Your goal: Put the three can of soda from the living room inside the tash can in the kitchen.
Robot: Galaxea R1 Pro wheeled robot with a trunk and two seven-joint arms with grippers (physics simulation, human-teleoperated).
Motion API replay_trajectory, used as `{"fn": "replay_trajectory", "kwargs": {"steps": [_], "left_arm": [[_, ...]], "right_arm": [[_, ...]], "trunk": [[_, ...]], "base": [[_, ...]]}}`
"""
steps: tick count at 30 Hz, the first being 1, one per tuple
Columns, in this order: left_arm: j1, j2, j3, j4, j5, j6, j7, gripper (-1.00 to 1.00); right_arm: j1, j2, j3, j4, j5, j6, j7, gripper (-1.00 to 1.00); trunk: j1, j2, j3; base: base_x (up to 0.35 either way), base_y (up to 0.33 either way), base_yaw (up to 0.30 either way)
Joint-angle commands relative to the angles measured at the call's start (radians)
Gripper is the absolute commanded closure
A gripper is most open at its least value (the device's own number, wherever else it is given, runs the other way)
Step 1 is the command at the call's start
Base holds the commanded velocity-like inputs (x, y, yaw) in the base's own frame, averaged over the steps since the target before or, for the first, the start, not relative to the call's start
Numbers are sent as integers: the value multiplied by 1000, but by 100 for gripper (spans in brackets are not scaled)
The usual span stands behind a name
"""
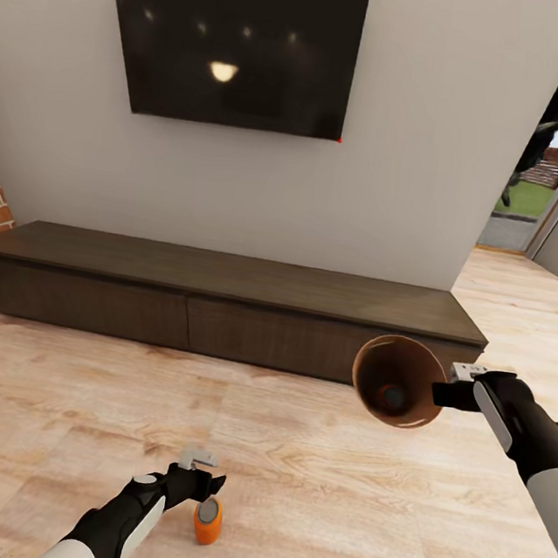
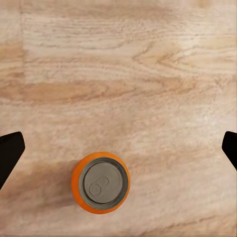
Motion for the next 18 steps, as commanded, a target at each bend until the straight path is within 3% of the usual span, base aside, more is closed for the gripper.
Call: {"fn": "replay_trajectory", "kwargs": {"steps": [1, 7, 14, 18], "left_arm": [[0, 0, 1, 0, 0, -1, 0, -100], [-1, 0, 1, 0, -1, -1, 0, -100], [0, 0, 1, 0, -1, -1, 0, -100], [0, 0, 1, 0, -1, -2, 0, -100]], "right_arm": [[-3, -1, -2, -10, -3, 11, 3, 100], [-18, -3, -3, -25, -1, 30, 3, 100], [-24, -1, -4, -27, 64, 39, 4, 100], [-24, -1, -4, -28, 73, 57, 4, 100]], "trunk": [[0, 0, -4], [3, -2, -27], [6, -3, -54], [8, -4, -70]], "base": [[0, 0, 0], [0, 0, 0], [0, 0, 0], [0, 0, 0]]}}
